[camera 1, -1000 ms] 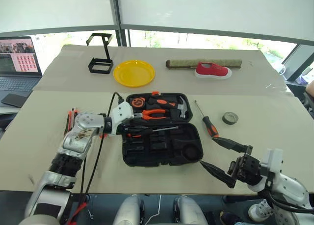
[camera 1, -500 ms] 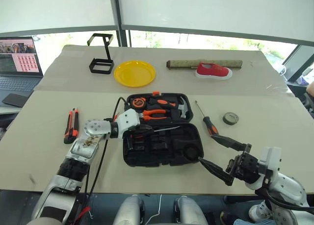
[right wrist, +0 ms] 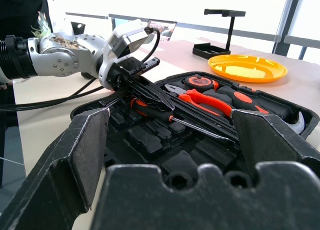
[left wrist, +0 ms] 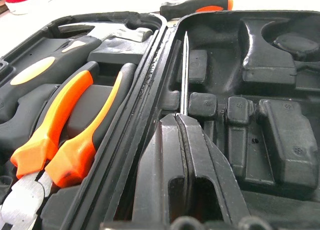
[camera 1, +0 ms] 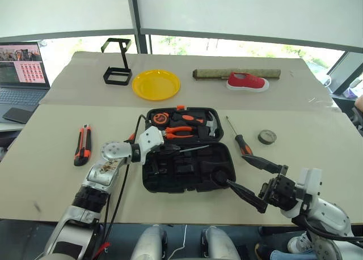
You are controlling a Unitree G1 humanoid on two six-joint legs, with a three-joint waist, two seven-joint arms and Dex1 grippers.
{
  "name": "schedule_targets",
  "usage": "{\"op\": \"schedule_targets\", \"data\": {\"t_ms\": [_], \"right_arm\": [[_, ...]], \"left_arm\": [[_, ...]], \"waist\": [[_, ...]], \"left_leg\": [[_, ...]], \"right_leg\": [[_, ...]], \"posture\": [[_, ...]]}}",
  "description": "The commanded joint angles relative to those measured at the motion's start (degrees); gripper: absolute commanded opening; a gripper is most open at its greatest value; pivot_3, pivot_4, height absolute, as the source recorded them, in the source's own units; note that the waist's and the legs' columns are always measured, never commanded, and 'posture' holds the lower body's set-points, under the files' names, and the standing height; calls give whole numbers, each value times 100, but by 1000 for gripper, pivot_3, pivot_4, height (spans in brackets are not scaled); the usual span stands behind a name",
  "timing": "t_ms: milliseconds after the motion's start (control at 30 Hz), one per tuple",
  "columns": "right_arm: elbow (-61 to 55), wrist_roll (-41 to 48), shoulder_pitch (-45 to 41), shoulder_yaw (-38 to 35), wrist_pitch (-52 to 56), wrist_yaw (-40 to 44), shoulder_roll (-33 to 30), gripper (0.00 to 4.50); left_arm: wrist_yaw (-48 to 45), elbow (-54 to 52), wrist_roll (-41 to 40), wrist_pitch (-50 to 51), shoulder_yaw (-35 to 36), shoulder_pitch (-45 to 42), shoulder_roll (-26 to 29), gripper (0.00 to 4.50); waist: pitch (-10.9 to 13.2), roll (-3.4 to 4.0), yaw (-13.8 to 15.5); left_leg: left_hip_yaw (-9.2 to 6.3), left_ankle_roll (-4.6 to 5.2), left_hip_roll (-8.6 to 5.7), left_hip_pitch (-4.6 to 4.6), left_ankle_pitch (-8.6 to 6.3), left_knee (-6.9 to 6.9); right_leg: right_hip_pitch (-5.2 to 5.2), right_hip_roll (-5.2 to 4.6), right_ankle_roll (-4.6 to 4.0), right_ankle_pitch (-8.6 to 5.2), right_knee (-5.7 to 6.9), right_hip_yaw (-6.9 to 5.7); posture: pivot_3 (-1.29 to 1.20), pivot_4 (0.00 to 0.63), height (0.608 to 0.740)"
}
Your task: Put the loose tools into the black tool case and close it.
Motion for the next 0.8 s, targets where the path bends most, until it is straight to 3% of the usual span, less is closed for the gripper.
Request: {"op": "schedule_targets", "data": {"t_ms": [33,367,533,633,800], "right_arm": [[-203,25,-38,17,13,-27,10,4500],[-157,-30,-152,123,51,-169,13,4500],[-118,14,-281,116,222,-256,-34,4500],[-126,96,-249,-107,249,-352,-21,4500],[-196,4,240,-882,271,-833,0,4500]], "left_arm": [[14,-77,197,-8,-220,138,8,58],[-109,173,1096,-381,-954,161,291,58],[-11,180,953,-170,-815,133,153,58],[-238,-97,81,-219,-212,208,83,58],[-658,-729,-1557,216,1091,576,303,1573]], "waist": [[0,0,2],[-14,4,-4],[-63,24,15],[-71,23,5],[-66,15,-40]], "left_leg": [[0,0,0,0,0,0],[1,1,0,14,-1,-5],[2,5,0,17,-4,-8],[2,5,0,19,-4,-8],[-1,6,4,-17,-5,-8]], "right_leg": [[0,0,0,0,0,0],[11,-1,0,-1,-4,2],[15,-3,2,-3,-7,2],[15,-3,2,-3,-8,2],[-18,-3,0,-3,-5,-1]], "posture": [[0,150,740],[0,150,740],[0,150,740],[0,150,740],[0,150,740]]}}
